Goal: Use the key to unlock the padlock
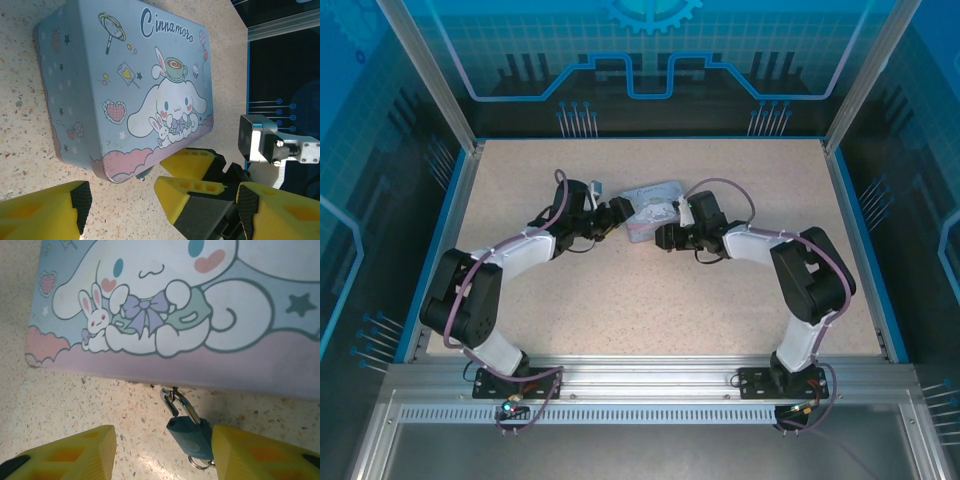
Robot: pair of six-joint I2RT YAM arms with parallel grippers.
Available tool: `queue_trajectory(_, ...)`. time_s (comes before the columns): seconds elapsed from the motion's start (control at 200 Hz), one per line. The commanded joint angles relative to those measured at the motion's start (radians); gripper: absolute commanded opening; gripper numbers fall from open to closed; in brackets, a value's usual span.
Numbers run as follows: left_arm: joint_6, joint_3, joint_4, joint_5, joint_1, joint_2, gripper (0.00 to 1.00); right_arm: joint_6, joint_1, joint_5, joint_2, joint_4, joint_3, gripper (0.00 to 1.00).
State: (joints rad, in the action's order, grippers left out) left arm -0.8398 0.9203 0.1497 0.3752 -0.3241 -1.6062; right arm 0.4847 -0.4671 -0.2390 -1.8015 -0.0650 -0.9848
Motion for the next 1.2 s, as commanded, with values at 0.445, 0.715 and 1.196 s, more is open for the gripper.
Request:
queue_trajectory(0.445, -0.033, 0.031, 0.007, 0.042, 0.013, 0.000, 0.78, -0.007, -0.024, -0.010, -0.060, -0.002, 0.008, 0.49)
queue_trajectory(0.715, -0.034, 0.029, 0.005, 0.042, 0.013, 0.005, 0.78, 0.023, -0.022, -0.030, -0.072, -0.028, 0.017, 0.48)
queue_trajectory(1.196, -0.035, 0.030, 0.003, 0.041, 0.013, 0.014, 0.78, 0.081, 0.007, -0.060, -0.073, -0.091, 0.061, 0.43)
